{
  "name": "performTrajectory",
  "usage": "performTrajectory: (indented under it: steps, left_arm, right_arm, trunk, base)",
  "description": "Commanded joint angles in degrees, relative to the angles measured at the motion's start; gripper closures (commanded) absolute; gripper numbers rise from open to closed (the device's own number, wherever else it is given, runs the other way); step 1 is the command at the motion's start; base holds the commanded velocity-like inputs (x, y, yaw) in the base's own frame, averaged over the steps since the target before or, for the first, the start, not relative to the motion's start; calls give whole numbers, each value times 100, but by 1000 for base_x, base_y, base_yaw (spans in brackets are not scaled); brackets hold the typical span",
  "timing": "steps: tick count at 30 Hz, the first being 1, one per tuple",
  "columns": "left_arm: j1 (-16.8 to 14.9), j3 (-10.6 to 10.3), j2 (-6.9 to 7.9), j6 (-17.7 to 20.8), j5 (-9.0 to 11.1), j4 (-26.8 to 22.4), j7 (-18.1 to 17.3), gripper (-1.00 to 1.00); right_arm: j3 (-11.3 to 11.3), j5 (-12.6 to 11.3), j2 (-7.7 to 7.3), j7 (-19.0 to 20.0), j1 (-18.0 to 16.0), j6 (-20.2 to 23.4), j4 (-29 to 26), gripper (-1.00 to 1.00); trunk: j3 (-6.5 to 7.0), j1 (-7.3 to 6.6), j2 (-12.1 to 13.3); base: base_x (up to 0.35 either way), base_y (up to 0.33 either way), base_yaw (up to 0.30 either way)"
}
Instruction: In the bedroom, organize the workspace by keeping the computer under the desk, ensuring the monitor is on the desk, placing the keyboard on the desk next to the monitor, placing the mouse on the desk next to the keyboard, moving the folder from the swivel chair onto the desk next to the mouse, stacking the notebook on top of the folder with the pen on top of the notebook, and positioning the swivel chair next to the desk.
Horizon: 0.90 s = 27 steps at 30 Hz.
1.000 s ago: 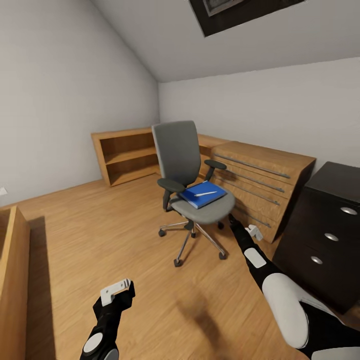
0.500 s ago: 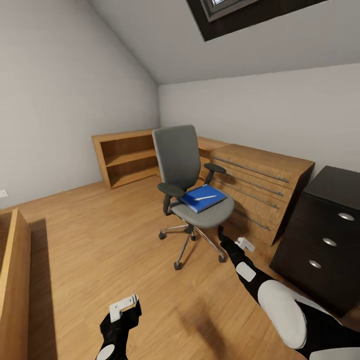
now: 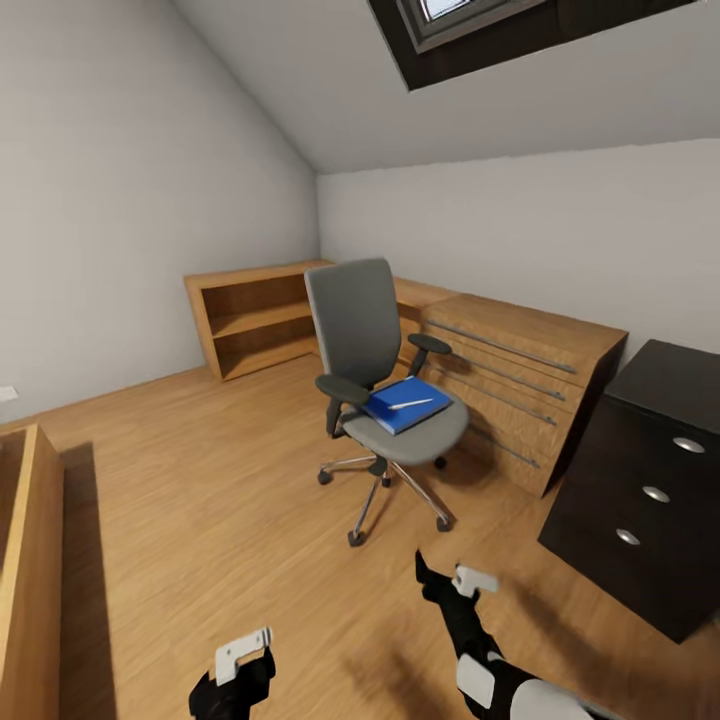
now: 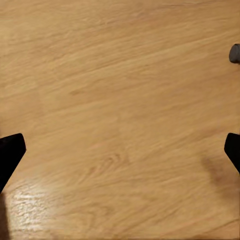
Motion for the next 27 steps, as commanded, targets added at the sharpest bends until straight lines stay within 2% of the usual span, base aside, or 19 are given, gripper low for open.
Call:
performTrajectory:
  steps: [1, 4, 5, 7, 8, 11, 12, 16, 17, 20, 21, 27]
  left_arm:
    - [-5, -30, 9, 20, 21, 35, 47, -100]
    - [-5, -66, 10, -134, 28, 410, 51, -100]
    - [-5, -106, 3, -614, 31, 968, 47, -100]
    - [-5, -217, -13, -1140, 34, 1442, 40, -100]
    - [-5, -349, -26, -1524, 34, 1776, 35, -100]
    - [-5, -585, -59, -2044, 33, 2245, 40, -100]
    - [-5, -716, -74, -2317, 35, 2492, 51, -100]
    - [-5, -852, -89, -2703, 45, 2779, 70, -100]
    - [-5, -883, -93, -2856, 52, 2856, 74, -100]
    - [-5, -911, -94, -3063, 66, 2927, 78, -100]
    - [-5, -921, -96, -3187, 71, 2956, 80, -100]
    - [-5, -938, -98, -3446, 76, 3030, 78, -100]
  right_arm:
    - [-24, 41, 16, 58, 77, -74, 9, -100]
    - [-27, 357, 55, 18, 417, -331, 10, -100]
    - [-25, 505, 61, -149, 697, -630, 10, -100]
    - [-24, 557, 59, -352, 858, -827, 10, -100]
    - [-23, 581, 54, -517, 961, -918, 7, -100]
    - [-18, 638, 45, -790, 1093, -997, 5, -100]
    - [-15, 704, 42, -992, 1154, -1027, 4, -100]
    - [-7, 913, 38, -1461, 1247, -1063, 3, -100]
    - [10, 1072, 38, -1700, 1279, -1092, 2, -100]
    - [44, 1389, 40, -2033, 1312, -1174, 2, -100]
    - [61, 1641, 43, -2235, 1332, -1268, 2, -100]
    - [84, 2432, 45, -2843, 1461, -1813, -1, -100]
  trunk:
    - [13, -24, 39]
    - [67, -89, 159]
    - [85, -111, 199]
    - [121, -155, 280]
    - [139, -177, 320]
    - [193, -243, 440]
    - [211, -265, 480]
    - [283, -353, 641]
    - [301, -375, 681]
    - [355, -441, 801]
    - [372, -463, 841]
    - [480, -595, 1082]
  base:
    - [0, 0, 0]
    - [0, 0, 0]
    - [0, 0, 0]
    - [0, 0, 0]
    - [0, 0, 0]
    - [0, 0, 0]
    - [0, 0, 0]
    - [0, 0, 0]
    - [0, 0, 0]
    - [0, 0, 0]
    - [0, 0, 0]
    - [0, 0, 0]
